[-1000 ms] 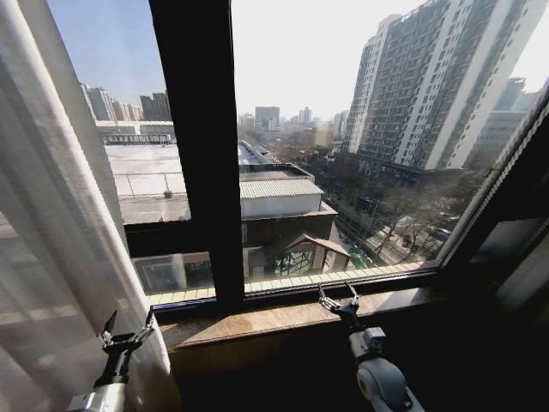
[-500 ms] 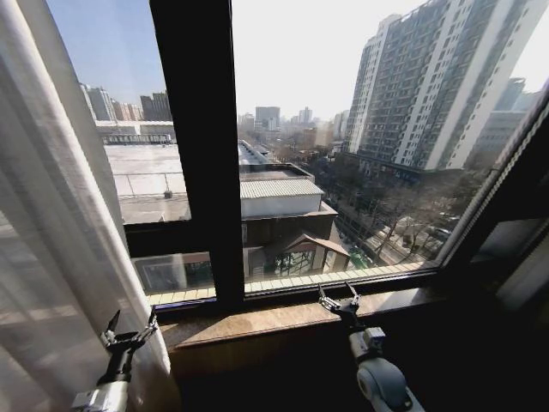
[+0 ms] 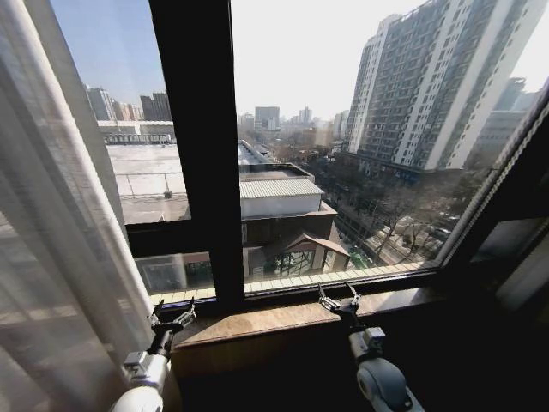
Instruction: Open the curtains by pulling them apart, changing their state from closed to fully open.
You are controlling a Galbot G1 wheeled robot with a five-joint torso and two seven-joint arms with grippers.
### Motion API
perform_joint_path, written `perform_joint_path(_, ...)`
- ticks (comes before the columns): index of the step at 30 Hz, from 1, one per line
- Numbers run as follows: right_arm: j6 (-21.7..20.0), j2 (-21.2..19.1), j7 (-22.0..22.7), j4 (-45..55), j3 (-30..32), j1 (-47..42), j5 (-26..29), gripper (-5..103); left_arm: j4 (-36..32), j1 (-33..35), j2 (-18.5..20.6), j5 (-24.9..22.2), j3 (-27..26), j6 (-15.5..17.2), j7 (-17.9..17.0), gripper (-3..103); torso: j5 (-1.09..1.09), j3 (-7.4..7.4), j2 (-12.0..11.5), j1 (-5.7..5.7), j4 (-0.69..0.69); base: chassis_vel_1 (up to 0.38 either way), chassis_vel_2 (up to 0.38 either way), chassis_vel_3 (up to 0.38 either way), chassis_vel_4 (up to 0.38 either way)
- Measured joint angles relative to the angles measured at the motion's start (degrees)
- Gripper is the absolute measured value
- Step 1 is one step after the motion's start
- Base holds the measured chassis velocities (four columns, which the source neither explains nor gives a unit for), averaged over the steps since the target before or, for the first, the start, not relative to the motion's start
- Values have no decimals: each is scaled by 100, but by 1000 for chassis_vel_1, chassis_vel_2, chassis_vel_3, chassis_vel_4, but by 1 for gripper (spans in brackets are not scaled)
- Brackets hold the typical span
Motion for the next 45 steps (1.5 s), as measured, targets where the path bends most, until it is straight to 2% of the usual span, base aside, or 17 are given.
perform_joint_path(5,0,0,0,0,0,0,0,100,-313,-204,-73,185,410,866,-201,100,-1,0,0,0,0,0,0,0,0)
perform_joint_path(6,0,0,0,0,0,0,0,100,-313,-204,-73,185,410,866,-201,100,-1,0,0,0,0,0,0,0,0)
perform_joint_path(8,0,0,0,0,0,0,0,100,-437,-291,-102,258,579,1220,-280,100,-1,0,0,0,-1,0,0,0,0)
perform_joint_path(10,0,0,0,0,0,0,0,100,-482,-318,-111,284,636,1350,-310,100,0,0,0,0,0,0,0,0,0)
perform_joint_path(18,0,0,0,0,0,0,0,100,-479,-352,-109,297,643,1370,-313,100,-1,0,0,0,0,0,0,0,0)
perform_joint_path(20,0,0,0,0,0,0,0,100,-222,-534,-35,307,545,1097,-103,100,-1,0,0,0,1,0,0,0,0)
perform_joint_path(21,0,0,0,0,0,0,0,100,-222,-534,-35,307,545,1097,-103,100,-1,0,0,0,1,0,0,0,0)
perform_joint_path(23,0,0,0,0,0,0,0,100,90,-743,62,323,413,734,145,100,-1,0,0,0,0,0,0,0,0)
perform_joint_path(25,0,0,0,0,0,0,0,100,576,-1073,214,344,192,169,533,100,-1,0,0,0,-1,0,0,0,0)
perform_joint_path(26,0,0,0,0,0,0,0,100,576,-1073,214,344,192,169,533,100,-1,0,0,0,-1,0,0,0,0)
perform_joint_path(28,0,0,-1,0,0,1,0,100,665,-1113,228,377,88,-112,650,100,-6,0,0,1,-2,0,0,0,0)
perform_joint_path(30,0,0,-1,0,-1,1,0,100,509,-912,177,451,-69,-383,644,100,2,0,0,1,0,0,0,0,0)
perform_joint_path(36,0,0,-1,0,0,0,0,100,96,-333,63,651,-210,-631,526,100,-1,-1,1,-1,0,0,0,0,0)
perform_joint_path(39,0,0,-1,0,0,0,0,100,-129,126,9,875,-357,-930,307,100,-1,-1,0,-1,0,0,0,0,0)
perform_joint_path(41,0,0,0,0,0,0,0,100,-193,255,0,907,-390,-983,222,100,-1,-1,0,-1,0,0,0,0,0)
perform_joint_path(43,0,0,0,0,0,0,0,100,-457,724,-37,953,-427,-1036,-107,100,-1,-1,0,-1,1,0,0,0,0)
perform_joint_path(45,0,0,0,0,0,0,0,100,-563,889,-71,975,-443,-1058,-211,100,-1,-1,0,-1,1,0,0,0,0)
